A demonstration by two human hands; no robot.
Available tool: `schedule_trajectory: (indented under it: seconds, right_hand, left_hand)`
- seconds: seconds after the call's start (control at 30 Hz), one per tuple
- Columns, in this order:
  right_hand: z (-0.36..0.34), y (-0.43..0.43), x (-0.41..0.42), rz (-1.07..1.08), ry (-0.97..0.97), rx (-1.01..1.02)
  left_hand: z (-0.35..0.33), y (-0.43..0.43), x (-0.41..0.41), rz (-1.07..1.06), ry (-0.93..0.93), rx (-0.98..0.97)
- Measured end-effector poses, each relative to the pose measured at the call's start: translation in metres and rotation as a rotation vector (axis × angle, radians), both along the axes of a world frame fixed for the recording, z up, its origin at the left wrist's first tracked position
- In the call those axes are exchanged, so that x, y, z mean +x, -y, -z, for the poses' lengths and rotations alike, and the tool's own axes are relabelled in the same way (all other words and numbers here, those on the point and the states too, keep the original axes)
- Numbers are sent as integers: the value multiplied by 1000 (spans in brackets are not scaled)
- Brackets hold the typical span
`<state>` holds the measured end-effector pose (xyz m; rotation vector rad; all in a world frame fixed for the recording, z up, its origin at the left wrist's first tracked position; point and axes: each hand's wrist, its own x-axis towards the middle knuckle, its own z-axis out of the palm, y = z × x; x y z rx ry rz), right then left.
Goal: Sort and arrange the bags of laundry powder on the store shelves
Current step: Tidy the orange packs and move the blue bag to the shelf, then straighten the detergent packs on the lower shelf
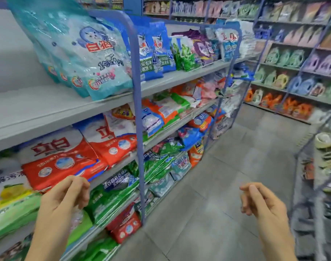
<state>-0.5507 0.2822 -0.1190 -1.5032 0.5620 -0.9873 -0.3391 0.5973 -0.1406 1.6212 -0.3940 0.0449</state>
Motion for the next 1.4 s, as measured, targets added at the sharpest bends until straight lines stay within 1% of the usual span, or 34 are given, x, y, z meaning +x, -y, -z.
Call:
schedule_trajectory:
  seconds: [0.07, 0.13, 0.23, 0.3, 0.43, 0.57, 0.73, 1.0, 1.07, 1.17, 1.27, 1.33, 1.37, 1.4]
  right_hand:
    - [4, 23, 14, -24, -9, 17]
    - [7, 47, 34, -43, -17, 25]
    - [10, 80, 70, -68, -5, 21]
    - [11, 104, 96, -76, 4, 27]
    - [9, 148, 146, -116, -4, 26]
    - [16, 189, 199, -194, -48, 55]
    - [28, 229, 278, -382, -86, 35]
    - [39, 281, 404, -789, -169, -231]
    - [42, 285, 430, -850, -188, -378]
    - [55, 275, 460, -869, -167, -864]
    - [73, 255, 482, -944, -133, -1266]
    - [84, 242, 492, -954, -185, -1542]
    - [88, 237, 495, -967, -224, -1614]
    - [92, 233, 499, -976, -246, -1630]
  left_hand:
    - [-3, 23, 5, 9, 6, -24]
    - [2, 47, 17, -60, 34, -36]
    - [7, 74, 42, -105, 13, -131]
    - [12, 89, 67, -152, -11, -154]
    - [14, 122, 109, -197, -28, -135]
    - [15, 153, 133, -249, -31, -87]
    - [17, 182, 150, -392, -42, -80]
    - [14, 245, 152, -710, -26, -88]
    - [14, 261, 149, -776, -32, -89]
    - [15, 279, 142, -840, -39, -109]
    - [15, 293, 133, -903, -34, -127]
    - [13, 299, 127, -937, -28, -127]
    - [11, 301, 125, -945, -28, -126]
    - [8, 302, 123, -947, -29, -123]
